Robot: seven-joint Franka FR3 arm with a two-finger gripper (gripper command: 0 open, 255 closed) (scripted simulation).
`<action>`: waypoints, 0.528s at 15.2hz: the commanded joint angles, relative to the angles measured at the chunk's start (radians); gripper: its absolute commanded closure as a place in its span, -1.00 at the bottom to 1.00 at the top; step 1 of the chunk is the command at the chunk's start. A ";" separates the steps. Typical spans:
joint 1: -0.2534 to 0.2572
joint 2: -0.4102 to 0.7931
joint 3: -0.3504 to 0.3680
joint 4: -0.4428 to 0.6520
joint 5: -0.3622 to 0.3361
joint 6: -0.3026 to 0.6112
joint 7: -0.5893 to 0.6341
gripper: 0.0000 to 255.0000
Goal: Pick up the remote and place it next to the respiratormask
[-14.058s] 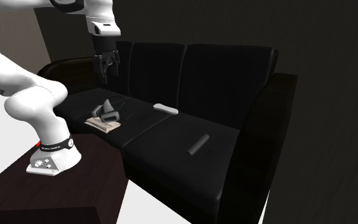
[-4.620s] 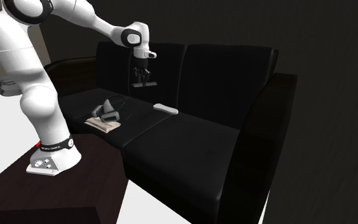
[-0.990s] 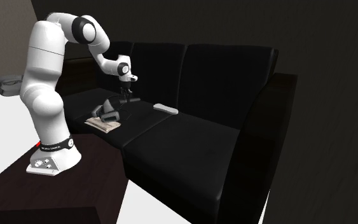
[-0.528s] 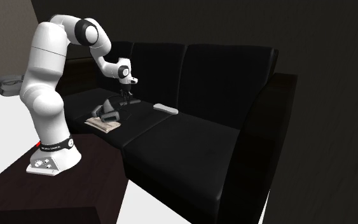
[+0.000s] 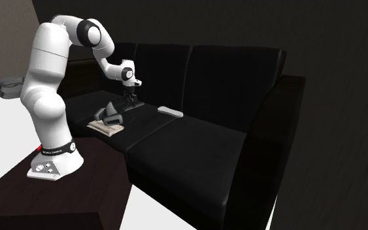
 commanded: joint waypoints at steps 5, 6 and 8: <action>-0.030 -0.092 0.027 0.015 0.048 -0.103 -0.032 -1.00; -0.029 -0.093 0.027 0.015 0.048 -0.103 -0.032 -1.00; -0.029 -0.093 0.026 0.015 0.048 -0.103 -0.032 -1.00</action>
